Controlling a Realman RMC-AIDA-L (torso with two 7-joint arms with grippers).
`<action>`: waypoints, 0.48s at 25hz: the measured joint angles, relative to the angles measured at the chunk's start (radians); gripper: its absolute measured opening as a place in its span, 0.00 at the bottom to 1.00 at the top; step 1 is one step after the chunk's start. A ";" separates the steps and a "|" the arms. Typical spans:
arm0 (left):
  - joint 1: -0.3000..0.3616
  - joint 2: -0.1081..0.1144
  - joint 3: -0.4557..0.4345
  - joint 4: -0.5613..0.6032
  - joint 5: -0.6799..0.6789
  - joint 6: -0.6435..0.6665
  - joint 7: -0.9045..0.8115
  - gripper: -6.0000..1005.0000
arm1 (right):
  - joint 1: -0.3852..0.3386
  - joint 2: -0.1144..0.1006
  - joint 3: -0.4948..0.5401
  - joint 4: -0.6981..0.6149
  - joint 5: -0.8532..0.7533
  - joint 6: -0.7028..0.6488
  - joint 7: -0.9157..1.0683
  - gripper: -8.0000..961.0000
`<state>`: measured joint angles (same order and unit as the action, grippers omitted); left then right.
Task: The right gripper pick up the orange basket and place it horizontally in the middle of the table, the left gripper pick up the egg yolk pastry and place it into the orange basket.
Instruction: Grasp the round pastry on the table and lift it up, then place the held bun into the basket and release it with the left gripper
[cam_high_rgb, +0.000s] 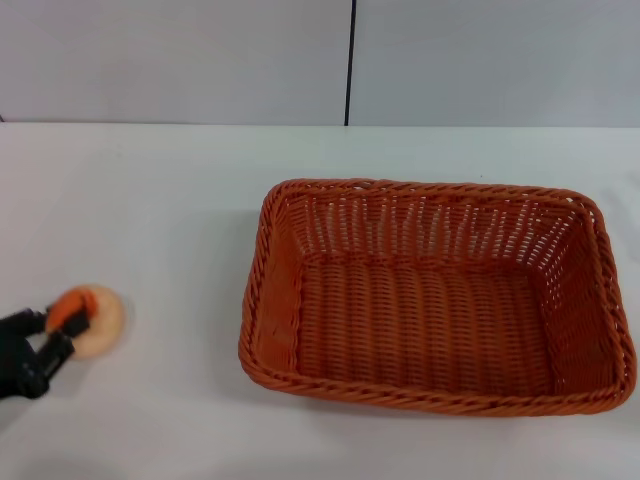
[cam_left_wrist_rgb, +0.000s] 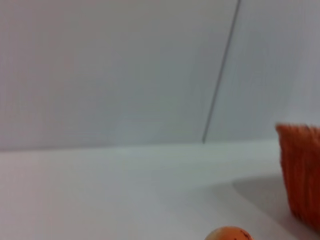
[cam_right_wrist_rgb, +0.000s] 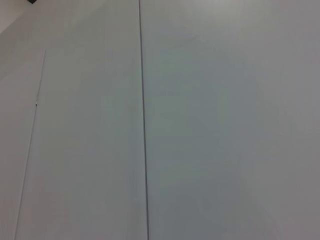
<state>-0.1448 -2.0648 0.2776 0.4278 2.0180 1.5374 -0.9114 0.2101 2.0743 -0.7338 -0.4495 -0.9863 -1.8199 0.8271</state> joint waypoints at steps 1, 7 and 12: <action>0.000 0.000 0.000 0.000 0.000 0.000 0.000 0.29 | 0.000 0.000 0.005 0.000 0.000 -0.002 0.000 0.47; -0.031 0.004 -0.170 -0.018 -0.069 0.119 0.000 0.22 | 0.007 0.001 0.015 0.005 0.000 -0.006 0.004 0.47; -0.051 0.006 -0.183 -0.026 -0.085 0.148 0.003 0.18 | 0.023 0.001 0.015 0.030 0.000 -0.009 0.000 0.47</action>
<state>-0.1954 -2.0588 0.0950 0.4020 1.9331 1.6854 -0.9084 0.2331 2.0749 -0.7187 -0.4194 -0.9864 -1.8284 0.8271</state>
